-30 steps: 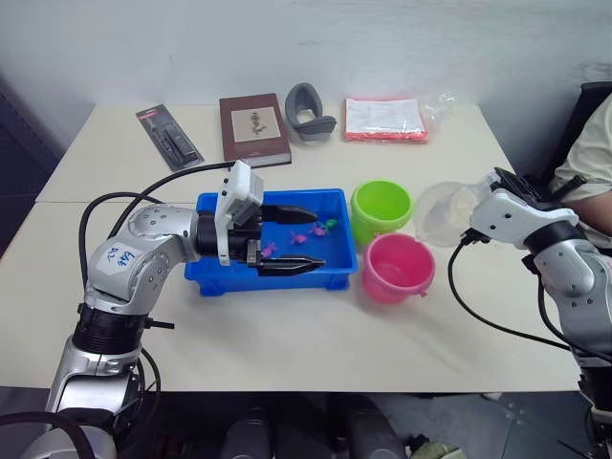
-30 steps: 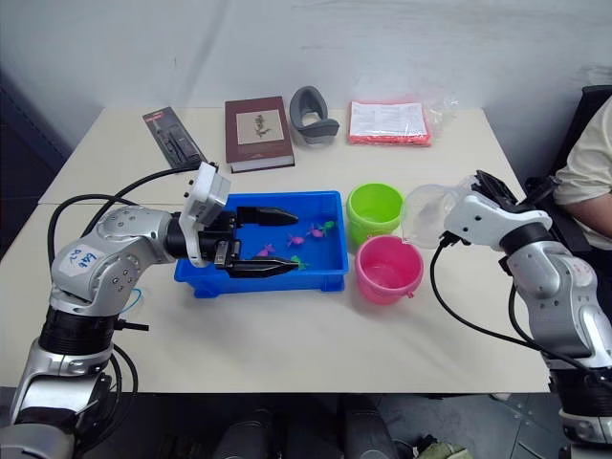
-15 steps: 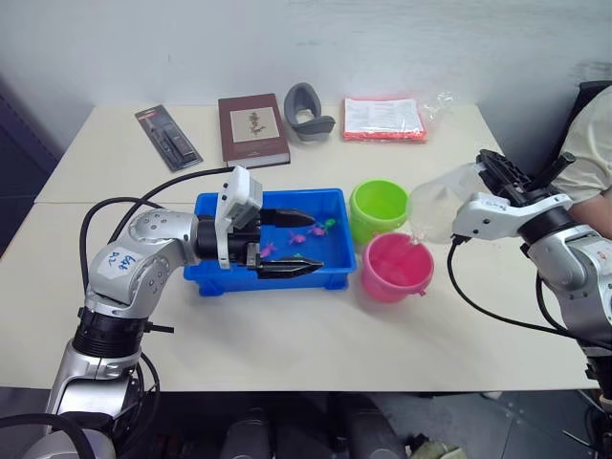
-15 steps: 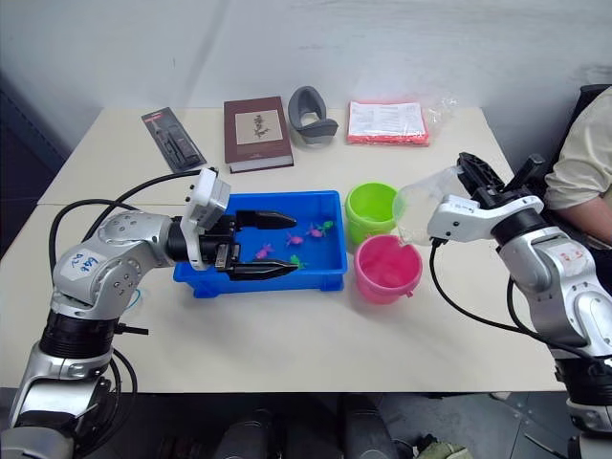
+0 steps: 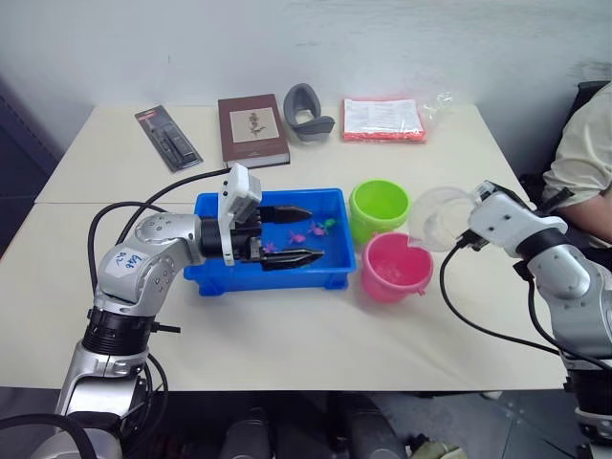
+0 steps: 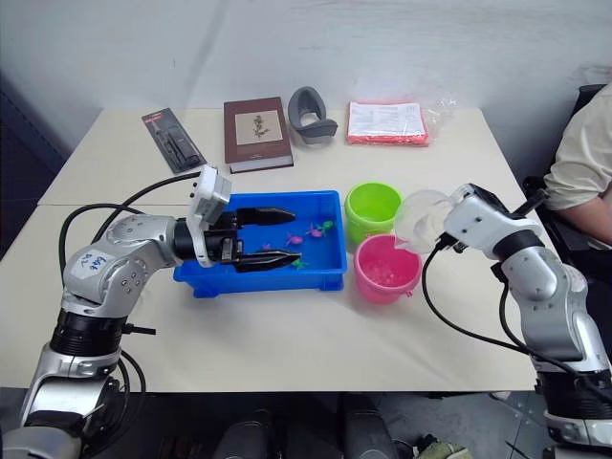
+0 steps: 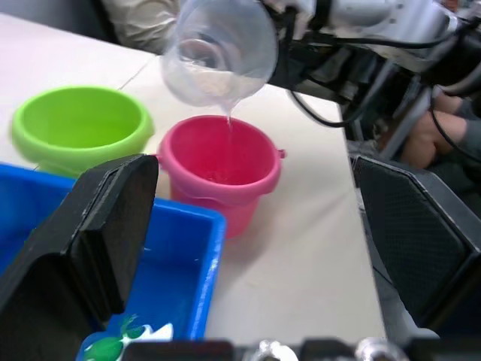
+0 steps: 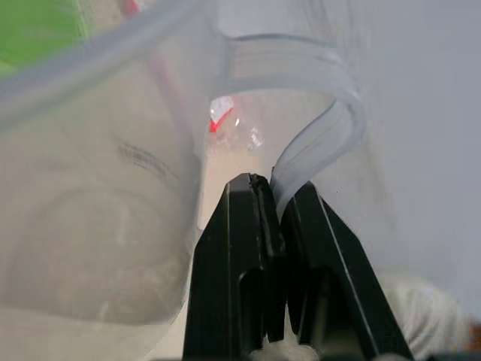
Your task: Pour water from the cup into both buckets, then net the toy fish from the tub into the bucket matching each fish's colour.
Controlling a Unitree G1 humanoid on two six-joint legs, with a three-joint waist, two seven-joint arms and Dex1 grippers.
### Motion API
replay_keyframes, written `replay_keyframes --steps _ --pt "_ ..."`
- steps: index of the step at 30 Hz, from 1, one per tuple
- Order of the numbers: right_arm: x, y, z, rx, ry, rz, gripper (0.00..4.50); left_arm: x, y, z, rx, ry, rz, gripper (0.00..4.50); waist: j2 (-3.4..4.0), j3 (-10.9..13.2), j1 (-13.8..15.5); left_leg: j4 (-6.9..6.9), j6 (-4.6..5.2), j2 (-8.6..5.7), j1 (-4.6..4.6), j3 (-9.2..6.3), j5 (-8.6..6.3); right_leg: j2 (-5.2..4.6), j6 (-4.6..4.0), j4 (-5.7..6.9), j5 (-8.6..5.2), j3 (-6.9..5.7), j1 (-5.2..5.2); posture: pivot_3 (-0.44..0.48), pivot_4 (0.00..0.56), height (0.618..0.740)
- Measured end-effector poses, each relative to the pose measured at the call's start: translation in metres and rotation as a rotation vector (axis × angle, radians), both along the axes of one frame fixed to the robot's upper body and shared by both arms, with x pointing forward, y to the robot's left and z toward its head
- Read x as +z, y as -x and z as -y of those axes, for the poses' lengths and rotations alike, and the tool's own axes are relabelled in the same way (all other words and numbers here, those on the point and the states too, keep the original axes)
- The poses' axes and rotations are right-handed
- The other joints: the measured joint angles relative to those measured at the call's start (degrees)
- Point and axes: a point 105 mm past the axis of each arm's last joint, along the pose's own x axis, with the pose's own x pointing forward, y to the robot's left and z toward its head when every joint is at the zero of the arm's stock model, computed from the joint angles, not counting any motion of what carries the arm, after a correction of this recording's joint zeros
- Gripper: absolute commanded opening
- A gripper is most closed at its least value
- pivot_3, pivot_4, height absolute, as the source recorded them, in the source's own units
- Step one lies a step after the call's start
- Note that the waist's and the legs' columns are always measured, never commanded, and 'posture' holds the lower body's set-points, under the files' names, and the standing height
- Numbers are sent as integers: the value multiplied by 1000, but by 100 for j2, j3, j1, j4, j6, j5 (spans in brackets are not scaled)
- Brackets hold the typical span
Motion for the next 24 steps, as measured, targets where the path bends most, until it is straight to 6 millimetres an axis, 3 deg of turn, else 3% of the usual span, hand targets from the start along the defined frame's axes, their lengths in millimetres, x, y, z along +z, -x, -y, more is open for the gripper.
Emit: replay_keyframes --steps 4,7,11,16,24 --pt "1 -14 2 -1 -221 -61 46 3 -13 -2 71 32 3 4500 0 0 -5 8 1 -3 0 5 0 -2 0 15 0 3 -5 0 150 740" --pt "13 -28 4 1 -268 -59 46 5 -18 -6 103 36 15 4500 0 0 -12 6 1 -2 0 8 -1 -2 0 16 0 5 -9 0 150 740" --pt "29 -63 -1 -1 -257 -55 46 3 -22 -8 126 31 18 4500 0 0 -54 11 2 -2 -1 17 0 -5 -1 24 0 10 -16 0 150 740" --pt "50 -93 -17 -3 21 26 46 1 -25 -11 146 19 24 4500 0 0 -139 -1 1 0 -7 16 1 -20 -3 18 -1 8 -23 0 150 740" --pt "75 -107 -45 48 462 196 46 2 -25 -13 155 9 29 4500 0 0 -168 -10 -1 5 -12 17 0 -29 -3 22 -1 7 -27 0 150 740"
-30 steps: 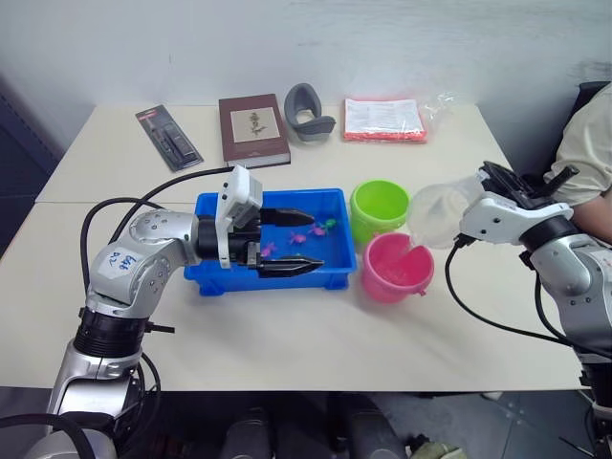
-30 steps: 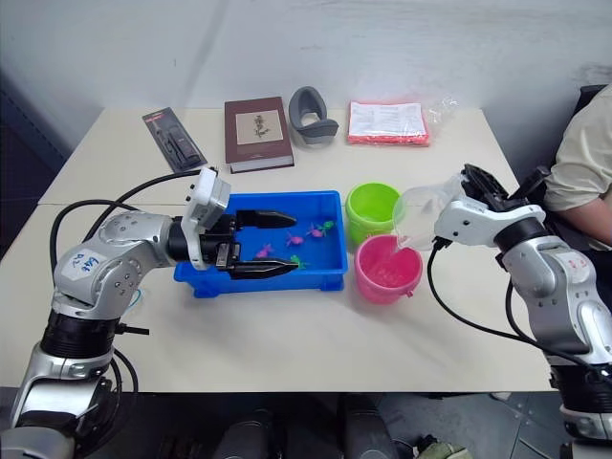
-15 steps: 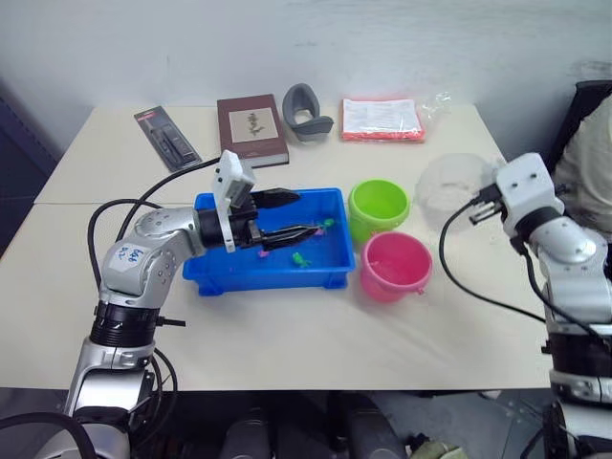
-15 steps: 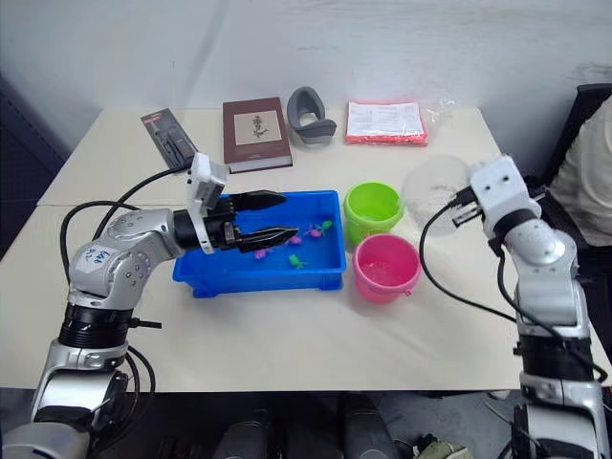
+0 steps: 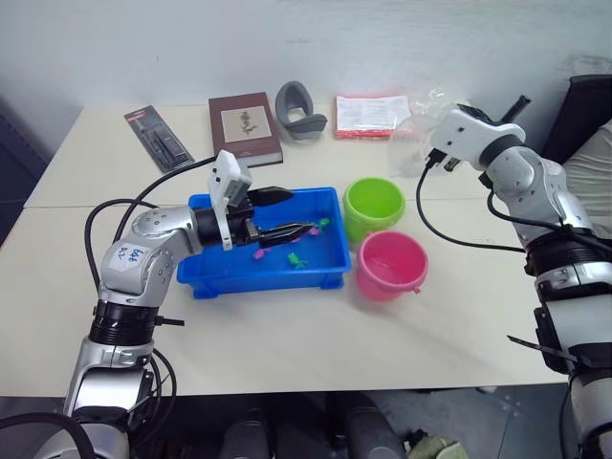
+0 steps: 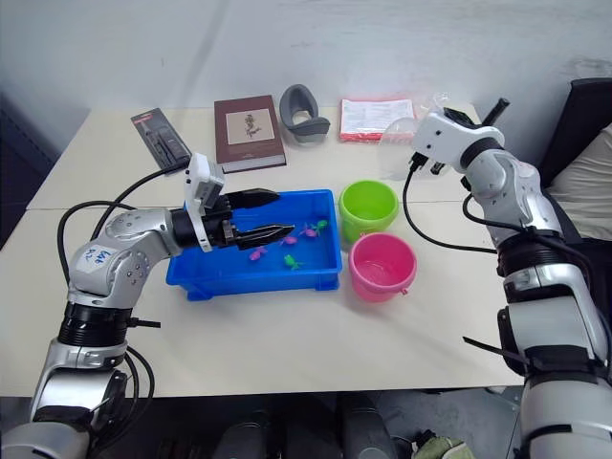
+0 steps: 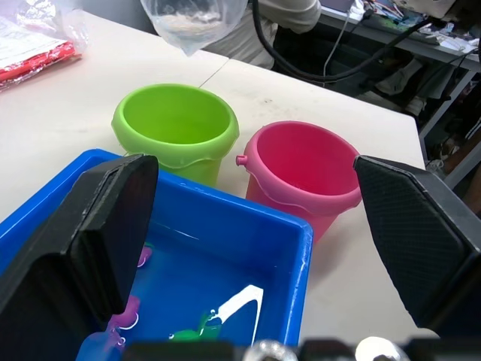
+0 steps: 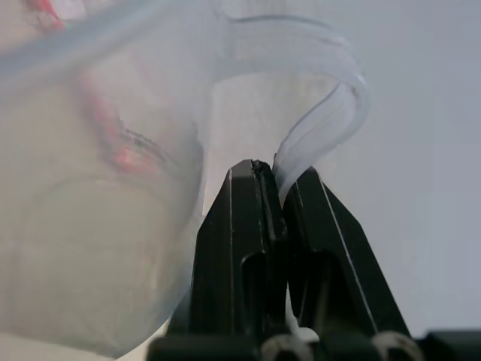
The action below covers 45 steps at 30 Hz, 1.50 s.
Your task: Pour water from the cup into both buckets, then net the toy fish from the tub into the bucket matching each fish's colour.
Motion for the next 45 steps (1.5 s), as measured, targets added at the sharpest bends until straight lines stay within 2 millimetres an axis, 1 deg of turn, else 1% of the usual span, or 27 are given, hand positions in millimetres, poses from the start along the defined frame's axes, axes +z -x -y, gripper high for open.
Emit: replay_keyframes --steps 1,2,4,9,13,19,28,31,34,35,37,38,39,40,42,44,45 --pt "1 0 -3 10 60 25 46 0 0 0 1 -1 1 4500 0 0 0 0 0 0 0 0 0 0 0 1 0 0 0 0 150 740" --pt "1 0 -3 11 68 27 46 0 0 0 1 -1 2 4500 0 0 0 0 0 0 0 0 0 0 0 1 0 0 0 0 150 740" --pt "3 1 -8 25 151 64 46 1 1 -1 3 -1 7 4500 0 0 0 1 -1 0 0 1 0 0 0 -1 0 0 0 0 150 740" --pt "9 3 -17 52 287 148 46 3 3 1 3 -4 18 4500 0 0 -7 4 -3 0 2 3 1 0 -1 -3 -1 2 -1 0 150 740" --pt "21 5 -23 71 319 218 46 3 2 1 5 -5 12 4500 0 0 -12 7 -6 0 6 4 3 0 -3 -2 -2 3 -1 0 150 740" --pt "18 7 -28 96 403 244 46 3 2 1 5 -5 11 4500 0 0 -14 6 -7 0 5 4 4 0 -3 -2 -2 3 -1 0 150 740" --pt "22 10 -40 139 444 279 46 3 3 1 3 -4 11 4500 0 0 -18 8 -7 1 6 5 4 0 -3 1 -2 3 -1 0 150 740" --pt "23 10 -40 139 428 272 46 3 3 2 1 -2 11 4500 0 0 -13 8 -7 0 6 4 4 0 -3 1 -2 3 -1 0 150 740" --pt "27 7 -27 104 189 216 46 3 3 3 -4 3 11 4500 0 0 -11 7 -7 2 6 4 4 1 -3 6 -2 1 1 0 150 740" --pt "26 6 -18 86 56 186 46 3 4 4 -7 6 12 4500 -1 0 -6 7 -7 6 6 1 4 3 -3 5 -2 -2 6 0 150 740" --pt "10 2 3 40 -230 91 46 4 6 6 -21 15 8 4500 -3 -1 3 11 -7 8 6 -3 4 3 -2 14 -1 -4 11 0 150 740" --pt "-2 1 14 14 -358 36 46 6 8 8 -33 25 5 4500 -3 -1 6 10 -7 8 5 -3 4 2 -1 15 0 -4 11 0 150 740" --pt "-13 1 22 -5 -434 -3 46 7 9 9 -41 29 6 4500 -3 -1 15 11 -7 8 3 -5 4 1 0 16 0 -5 11 0 150 740" --pt "-32 1 32 -37 -540 -74 46 10 12 9 -51 38 10 4500 -3 -1 23 13 -6 6 0 -5 4 0 0 16 0 -5 10 0 150 740" --pt "-64 10 53 -82 -784 -168 46 16 18 10 -87 74 5 4500 -3 -1 37 12 -6 8 -3 -11 3 -1 0 15 0 -8 10 0 150 740" --pt "-89 25 70 -104 -1030 -230 46 21 27 11 -139 85 4 4500 -2 -1 42 8 -7 9 -3 -14 3 0 0 13 0 -8 10 0 150 740" --pt "-100 31 74 -114 -1115 -255 46 22 31 12 -159 81 4 4500 -2 -1 41 9 -7 8 -3 -12 3 0 0 14 0 -7 9 0 150 740"
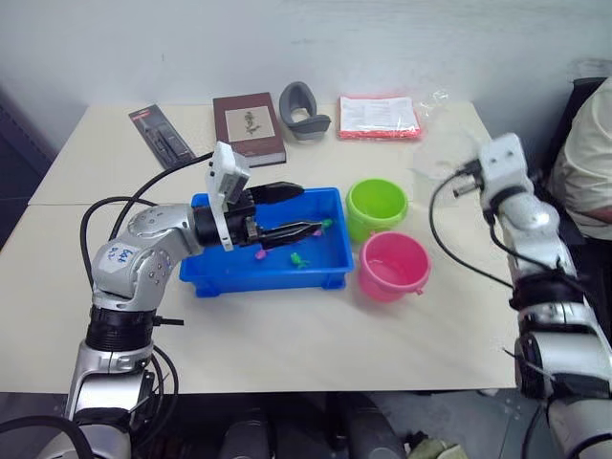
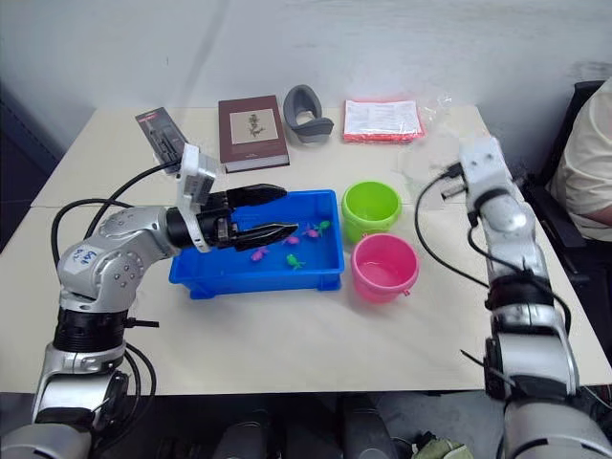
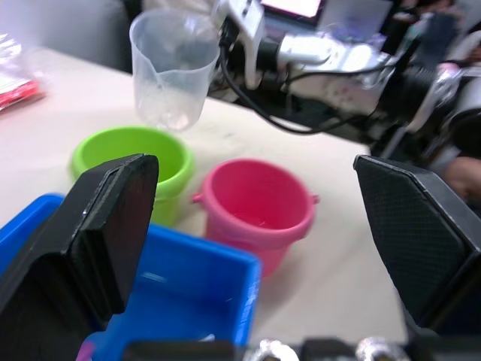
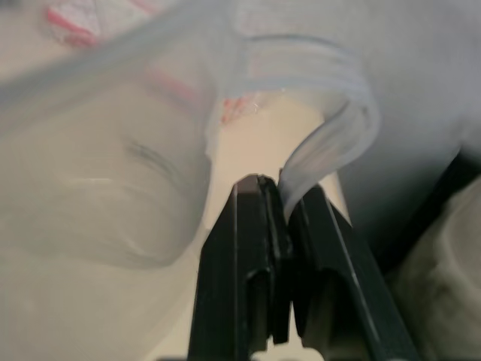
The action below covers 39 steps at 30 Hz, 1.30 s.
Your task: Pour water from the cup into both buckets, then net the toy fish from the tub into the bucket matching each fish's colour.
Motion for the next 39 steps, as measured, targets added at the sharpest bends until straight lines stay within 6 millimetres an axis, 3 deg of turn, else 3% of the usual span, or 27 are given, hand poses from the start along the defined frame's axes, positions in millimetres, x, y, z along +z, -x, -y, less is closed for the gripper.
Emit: replay_keyframes --steps 5,11,13,14,17,19,22,29,32,36,39 --pt "-37 37 20 -72 -213 -76 46 1 13 4 -77 4 -20 4500 0 0 -21 5 -6 -3 15 10 3 5 -1 -5 0 11 0 0 150 740" --pt "-96 75 29 -158 -298 -169 46 5 16 4 -99 -2 -19 4500 0 0 -28 -1 -17 -8 23 15 12 24 -3 5 0 22 1 0 150 740" --pt "-100 81 29 -169 -294 -160 46 7 16 5 -103 -4 -13 4500 0 0 -36 -2 -16 -10 26 18 13 27 -2 6 0 26 1 0 150 740" --pt "-100 84 30 -175 -282 -156 782 7 16 5 -107 -6 -11 4500 0 0 -31 -1 -16 -9 26 17 13 28 -3 6 0 25 1 0 150 740" --pt "-106 95 32 -195 -264 -166 2033 6 17 6 -121 -11 -14 4500 0 0 -12 -5 -16 -9 25 12 13 28 -3 3 -1 22 1 0 150 740" --pt "-110 104 33 -205 -250 -178 3099 5 16 6 -125 -15 -18 4500 0 0 -2 -7 -16 -10 23 12 13 27 -3 0 -1 21 1 0 150 740" --pt "-110 116 33 -210 -224 -181 4454 4 13 6 -124 -18 -23 4500 0 0 -4 -7 -13 -12 23 13 12 27 -3 -1 -1 22 1 0 150 740" --pt "-112 147 27 -205 -168 -227 4454 0 10 9 -150 -39 -14 4500 0 0 2 -9 -13 -13 23 12 12 30 -3 -2 -1 21 1 0 150 740" --pt "-103 158 19 -159 -154 -217 4454 -3 9 11 -161 -47 -17 4500 0 0 -7 -10 -13 -12 23 14 12 33 -3 -3 -1 23 1 0 150 740" --pt "-69 166 30 -161 -183 -128 4454 -8 7 10 -163 -56 -31 4500 0 0 3 -10 -12 -13 23 12 13 34 -3 -3 -1 21 2 0 150 740" --pt "-35 164 22 -20 -155 -85 4454 -11 6 4 -139 -67 -40 4500 0 0 -18 -14 -7 -12 23 20 9 36 -3 -4 -1 32 2 0 150 740"
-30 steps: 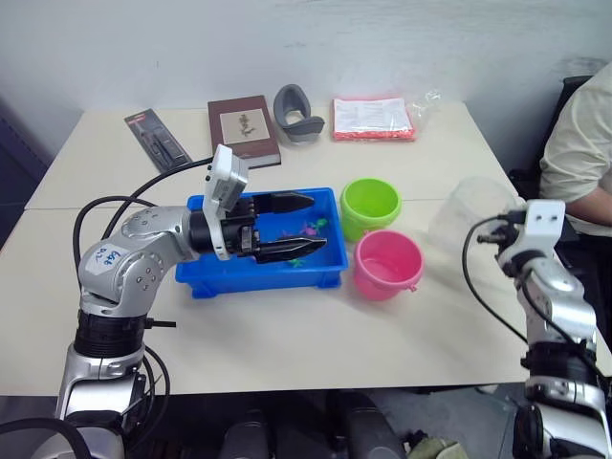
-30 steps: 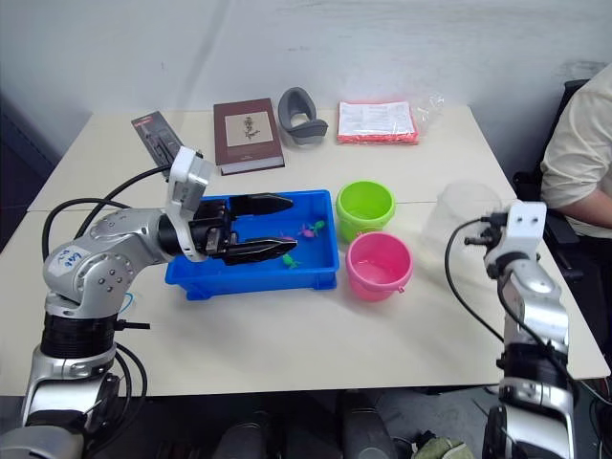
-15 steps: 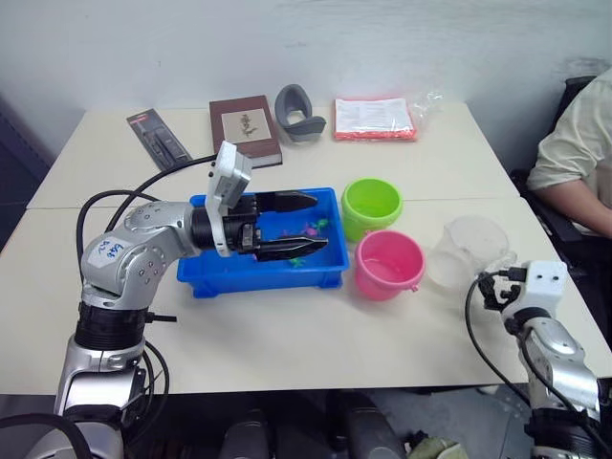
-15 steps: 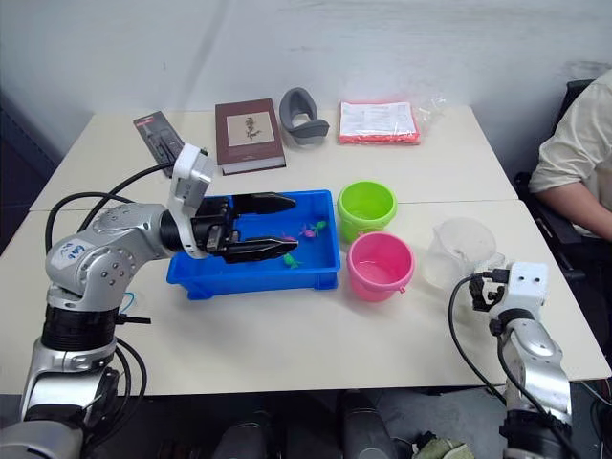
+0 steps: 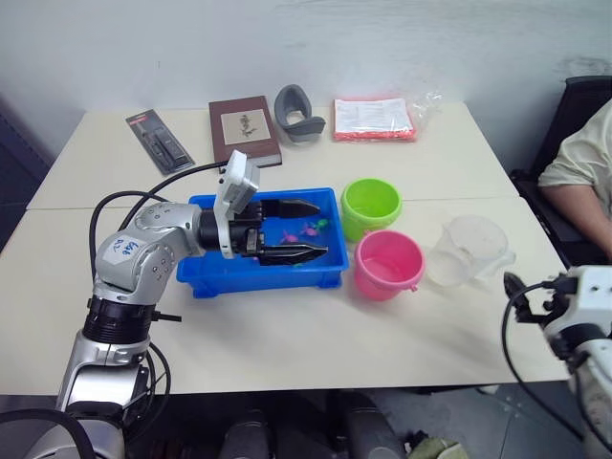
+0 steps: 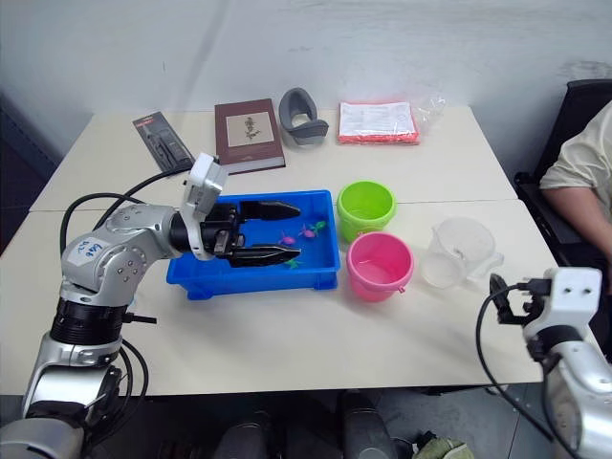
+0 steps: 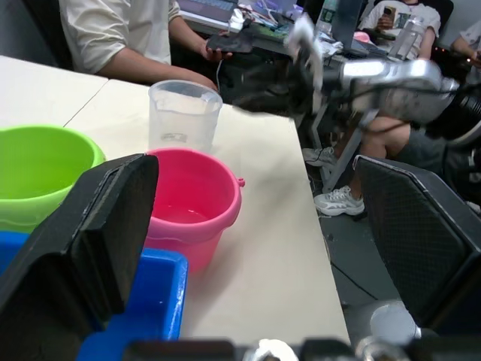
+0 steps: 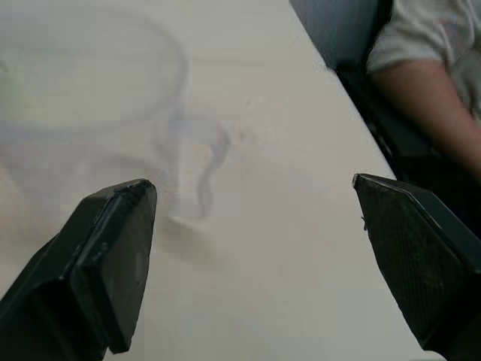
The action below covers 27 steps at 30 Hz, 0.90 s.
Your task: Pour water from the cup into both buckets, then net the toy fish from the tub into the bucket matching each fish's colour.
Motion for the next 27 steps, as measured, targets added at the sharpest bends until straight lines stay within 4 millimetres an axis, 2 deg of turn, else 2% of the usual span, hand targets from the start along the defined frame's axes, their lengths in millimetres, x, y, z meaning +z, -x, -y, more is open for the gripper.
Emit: replay_keyframes --steps 2,4,6,7,9,11,12,14,16,19,21,23,27 --pt "38 -7 -29 245 21 49 4454 -7 -4 -19 102 13 -36 4500 -5 3 -34 -9 10 4 0 7 -7 0 0 3 1 26 2 0 150 740" --pt "61 -9 -49 393 45 82 4454 -8 -6 -33 189 32 -56 4500 -16 8 -33 -9 14 6 6 -7 -10 5 -2 3 2 25 4 0 150 740" --pt "78 -15 -79 584 71 82 4454 -12 -4 -54 326 71 -79 4500 -24 11 -44 -9 15 18 9 -12 -11 6 -6 3 5 22 4 0 150 740" --pt "86 -19 -101 715 87 84 4454 -19 -2 -68 434 87 -100 4500 -34 15 -62 -12 15 15 7 -18 -12 5 -9 5 6 29 4 0 150 740" --pt "89 -23 -140 930 103 68 4454 -34 6 -90 613 104 -139 4500 -50 18 -107 -10 15 15 9 -35 -12 0 -12 2 8 21 2 0 150 740" --pt "86 -24 -164 1063 98 46 4454 -44 16 -105 725 102 -159 4500 -63 23 -109 -2 14 16 6 -49 -11 -4 -16 -5 10 4 -6 0 150 740" --pt "86 -24 -187 1196 85 43 4454 -57 34 -121 837 95 -182 4500 -69 22 -103 -2 14 14 1 -53 -13 -13 -18 -12 11 -5 -7 0 150 740" --pt "87 -21 -218 1394 77 50 4454 -74 68 -140 986 68 -221 4500 -70 20 -126 -2 12 13 -3 -52 -18 -28 -24 -21 8 -17 -6 0 150 740" --pt "86 -20 -235 1507 82 50 4454 -86 96 -154 1090 39 -262 4500 -78 16 -49 -1 36 11 -13 -71 -33 -35 -27 -40 7 -37 -4 0 150 740" --pt "82 -23 -256 1625 88 71 4454 -110 148 -174 1295 12 -365 4500 -93 7 36 -1 54 8 -13 -73 -55 -52 -40 -63 3 -51 4 0 150 740" --pt "73 -24 -263 1666 84 50 4454 -120 169 -180 1384 7 -414 4500 -93 7 146 0 62 3 -18 -83 -62 -55 -53 -84 -3 -63 9 0 150 740" --pt "66 -23 -270 1709 82 40 4454 -122 183 -181 1468 31 -423 4500 -93 7 177 0 69 2 -25 -83 -64 -57 -99 -105 -14 -63 14 0 150 740" --pt "65 -19 -272 1766 66 26 4454 -128 192 -191 1610 52 -441 4500 -93 7 151 1 76 5 -21 -80 -68 -46 -97 -108 -12 -61 19 0 150 740"
